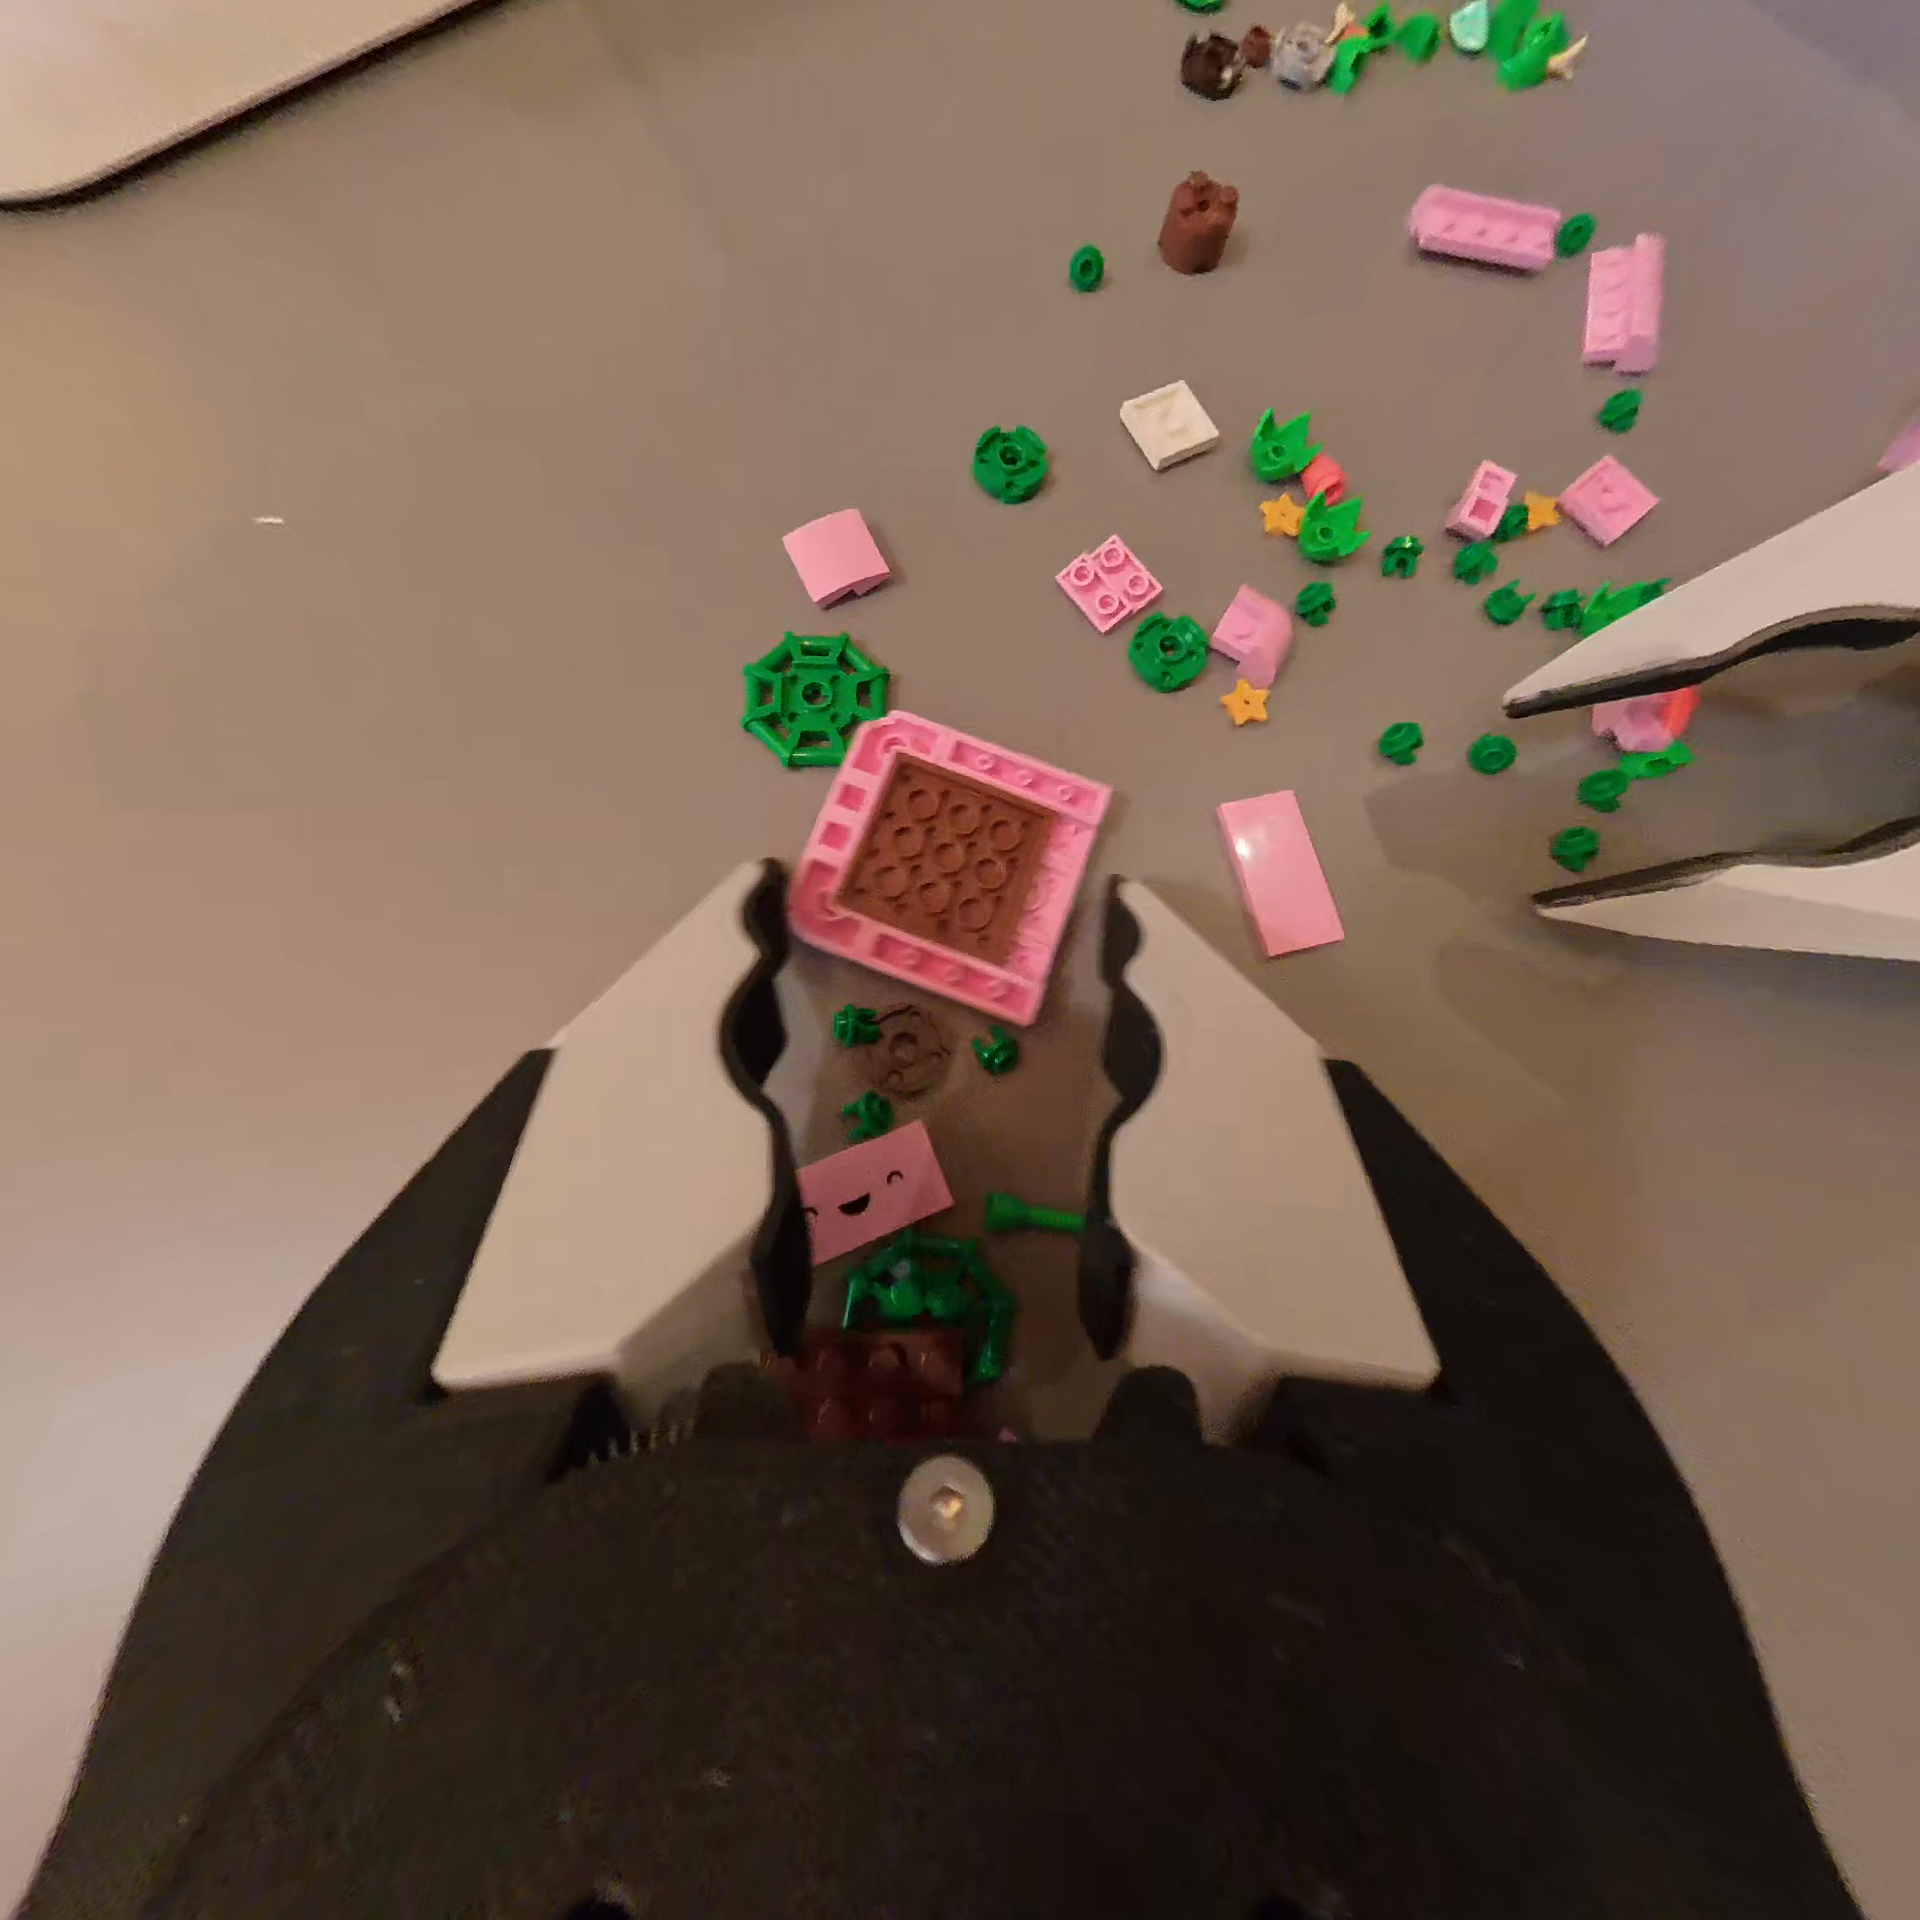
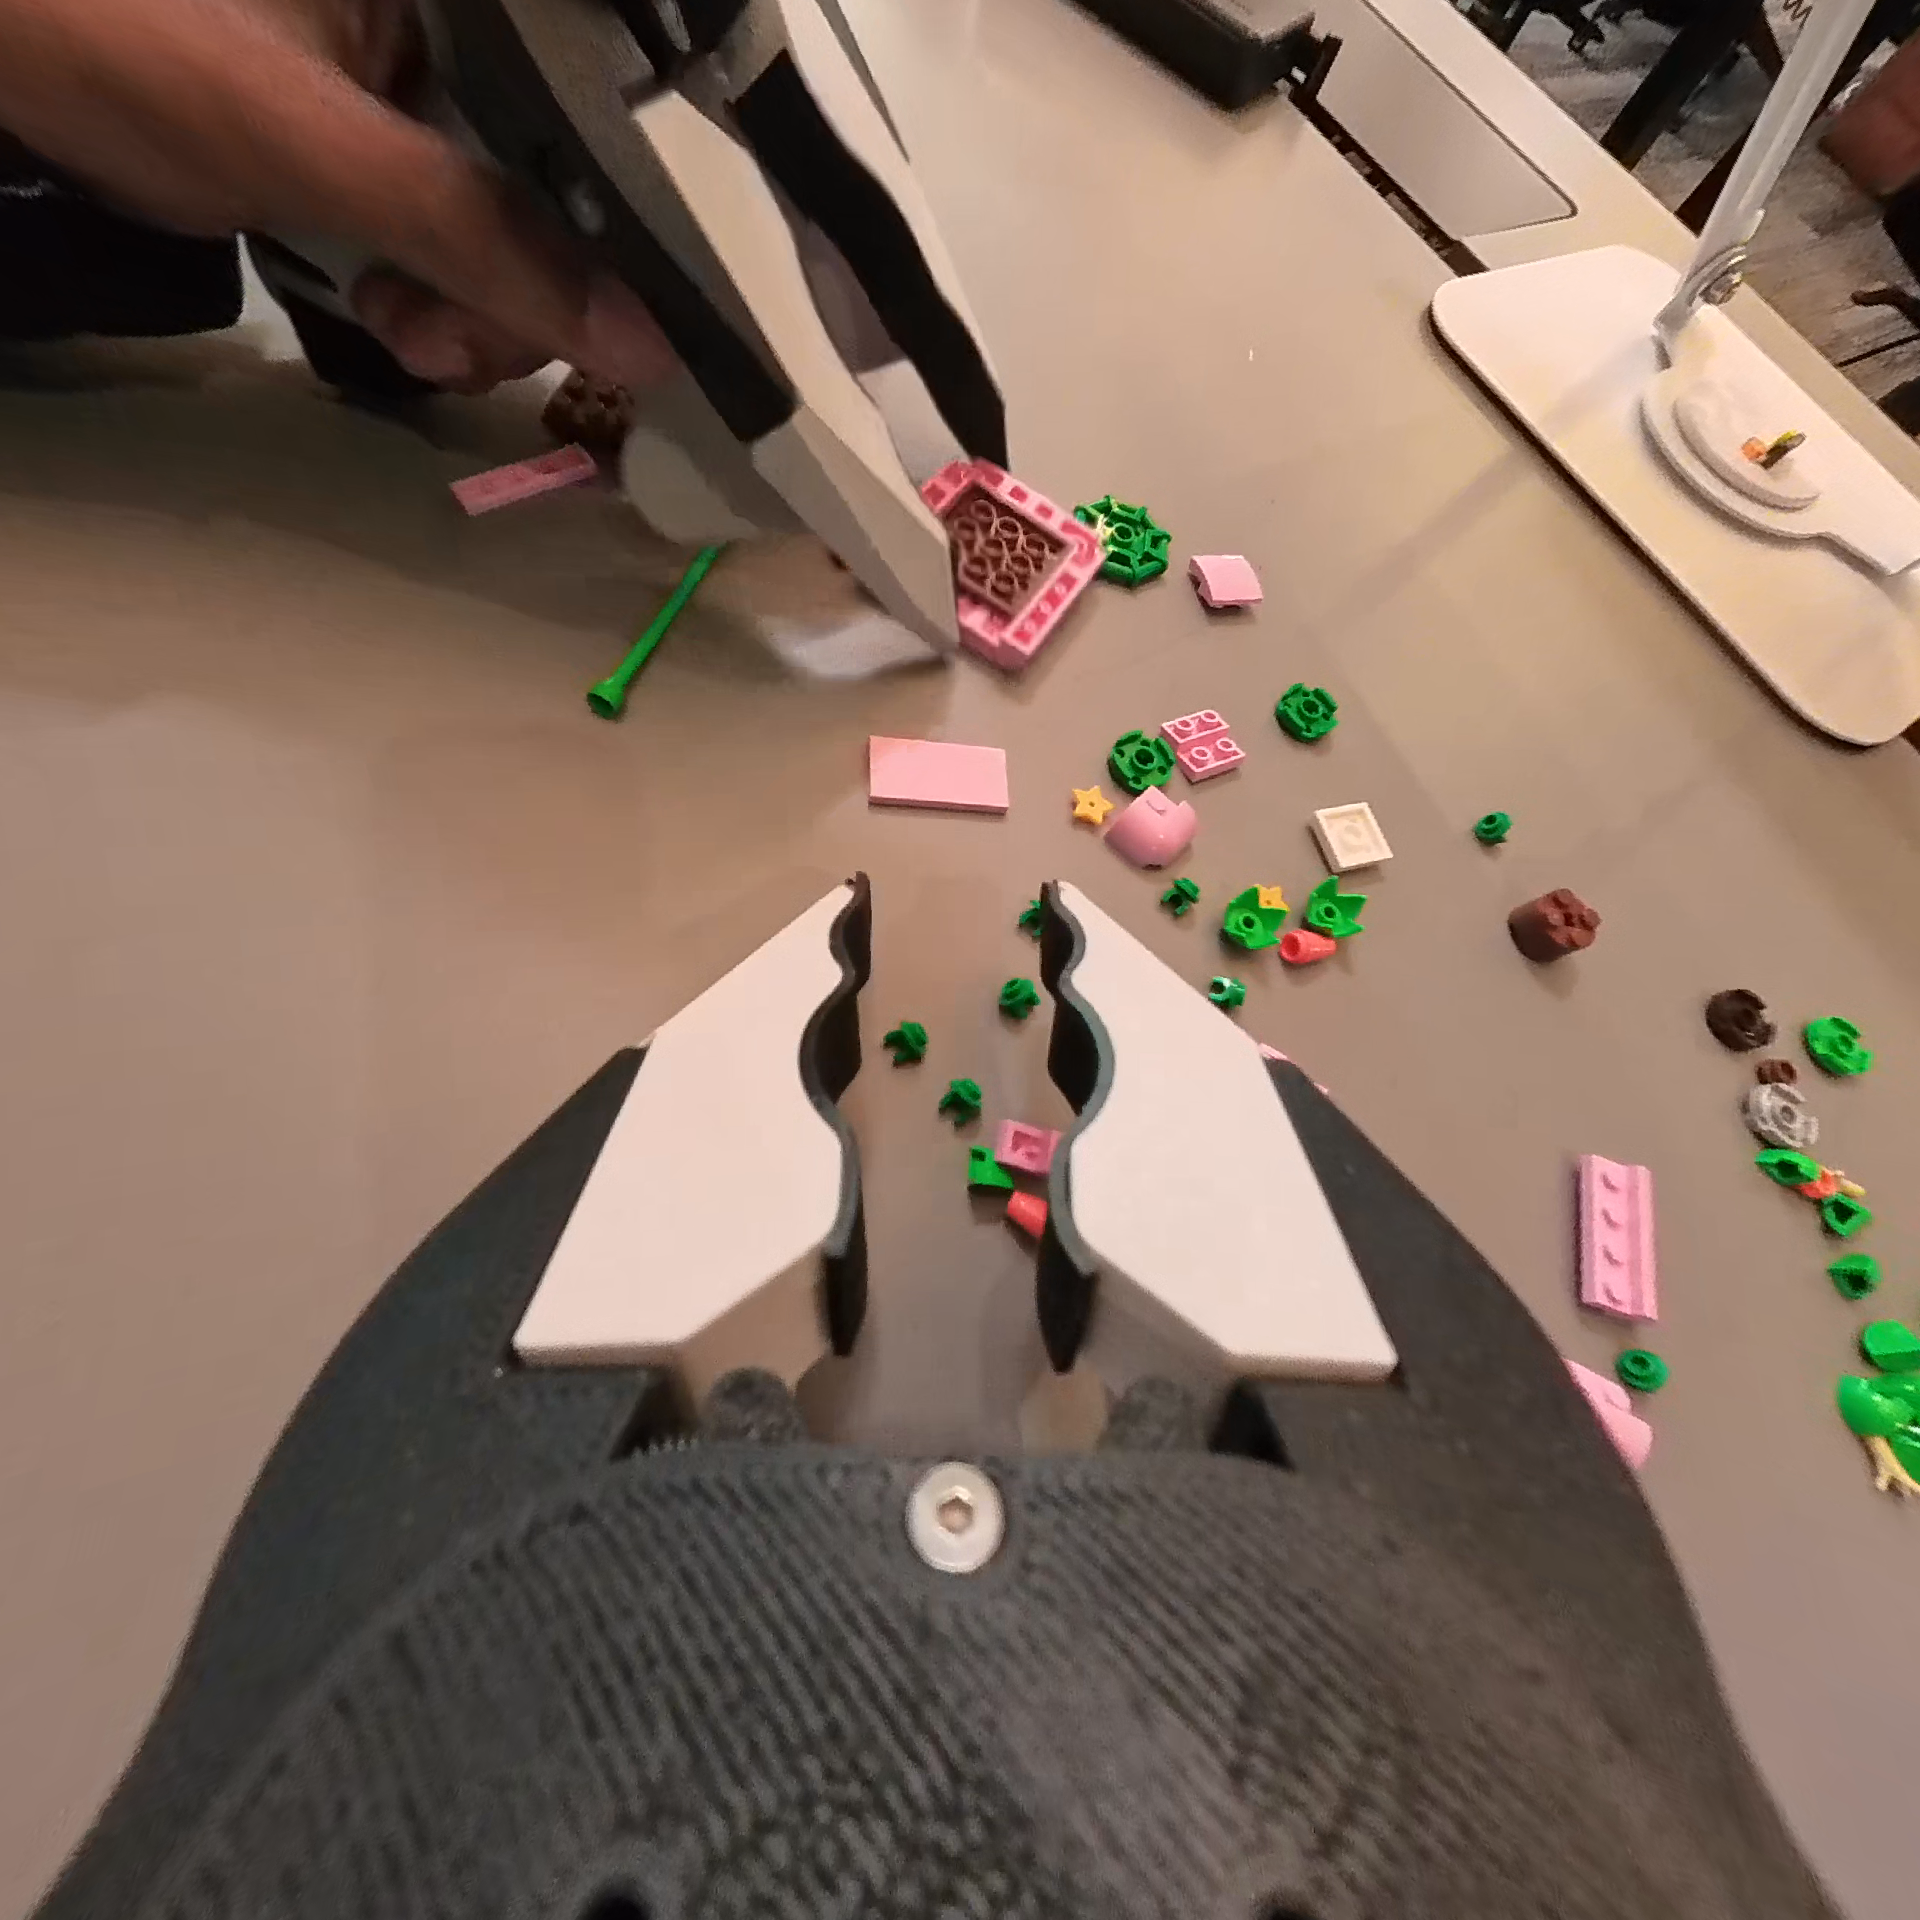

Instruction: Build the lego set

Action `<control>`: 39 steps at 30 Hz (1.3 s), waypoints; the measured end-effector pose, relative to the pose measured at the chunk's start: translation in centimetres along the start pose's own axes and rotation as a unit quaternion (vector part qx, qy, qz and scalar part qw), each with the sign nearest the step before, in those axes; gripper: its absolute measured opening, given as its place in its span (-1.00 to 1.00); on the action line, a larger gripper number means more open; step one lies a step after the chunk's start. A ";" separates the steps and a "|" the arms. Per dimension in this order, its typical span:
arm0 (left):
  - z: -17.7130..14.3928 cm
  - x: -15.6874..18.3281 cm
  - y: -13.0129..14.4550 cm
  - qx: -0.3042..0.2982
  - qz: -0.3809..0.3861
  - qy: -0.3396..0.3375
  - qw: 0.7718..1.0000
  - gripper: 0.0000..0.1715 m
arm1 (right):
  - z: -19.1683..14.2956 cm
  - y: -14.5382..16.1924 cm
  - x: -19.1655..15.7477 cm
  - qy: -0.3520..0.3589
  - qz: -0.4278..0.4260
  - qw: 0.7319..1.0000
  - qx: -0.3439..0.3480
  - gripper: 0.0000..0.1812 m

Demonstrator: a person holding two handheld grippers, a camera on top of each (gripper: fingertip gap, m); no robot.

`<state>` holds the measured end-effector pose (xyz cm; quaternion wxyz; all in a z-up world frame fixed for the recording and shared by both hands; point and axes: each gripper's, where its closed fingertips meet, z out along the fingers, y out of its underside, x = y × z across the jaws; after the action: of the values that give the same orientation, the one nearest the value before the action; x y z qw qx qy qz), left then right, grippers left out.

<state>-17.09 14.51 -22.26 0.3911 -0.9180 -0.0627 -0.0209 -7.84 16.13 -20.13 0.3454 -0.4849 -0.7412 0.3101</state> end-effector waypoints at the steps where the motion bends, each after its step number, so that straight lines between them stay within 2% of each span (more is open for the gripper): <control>1: 0.0 0.0 0.0 -0.001 0.010 -0.006 1.000 -0.40 | 0.0 0.0 0.0 0.000 0.000 1.000 0.001 -0.66; 4: -0.1 0.0 -0.3 0.008 0.023 -0.018 1.000 -0.41 | -0.2 -0.1 0.1 0.002 -0.001 1.000 0.004 -0.66; 8: -1.2 0.2 -1.5 0.051 0.007 -0.004 0.999 -0.41 | -0.7 -0.6 0.4 0.007 0.004 1.000 0.020 -0.65; 11: -2.4 1.1 -2.6 0.092 -0.039 0.044 0.994 -0.41 | -1.3 -1.4 0.7 0.008 0.006 0.999 0.046 -0.62; 13: -3.4 2.7 -3.7 0.126 -0.091 0.118 0.981 -0.41 | -1.9 -2.2 0.9 0.013 0.000 0.997 0.071 -0.56; 15: -4.9 4.8 -5.0 0.160 -0.158 0.219 0.950 -0.41 | -2.5 -3.2 1.0 0.030 -0.013 0.995 0.098 -0.51; 17: -6.5 6.6 -6.3 0.185 -0.211 0.311 0.908 -0.41 | -3.2 -4.3 1.1 0.051 -0.028 0.990 0.128 -0.44; 19: -7.8 8.0 -7.2 0.203 -0.247 0.379 0.868 -0.42 | -4.2 -5.6 1.1 0.074 -0.044 0.983 0.164 -0.40; 25: -10.1 10.9 -8.7 0.222 -0.340 0.525 0.748 -0.41 | -7.6 -9.0 0.5 0.135 -0.088 0.947 0.279 -0.39; 27: -10.3 11.6 -8.8 0.221 -0.358 0.550 0.722 -0.41 | -8.5 -9.7 0.3 0.158 -0.103 0.934 0.303 -0.36; 30: -10.2 12.6 -8.7 0.207 -0.365 0.572 0.705 -0.41 | -8.8 -10.0 0.1 0.186 -0.130 0.920 0.320 -0.41; 33: -9.9 13.8 -8.4 0.190 -0.373 0.588 0.692 -0.42 | -8.2 -9.7 0.1 0.201 -0.152 0.920 0.302 -0.40; 37: -9.4 14.7 -7.9 0.169 -0.373 0.592 0.694 -0.42 | -7.8 -9.1 0.2 0.177 -0.146 0.931 0.283 -0.41; 39: -9.1 14.6 -7.6 0.164 -0.365 0.584 0.706 -0.43 | -7.5 -8.8 0.1 0.156 -0.143 0.939 0.271 -0.42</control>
<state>-3.50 14.60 -9.25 0.4556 -0.5492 -0.1542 -0.6834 -6.21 14.21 -8.83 0.6152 -0.3042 -0.6278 0.3671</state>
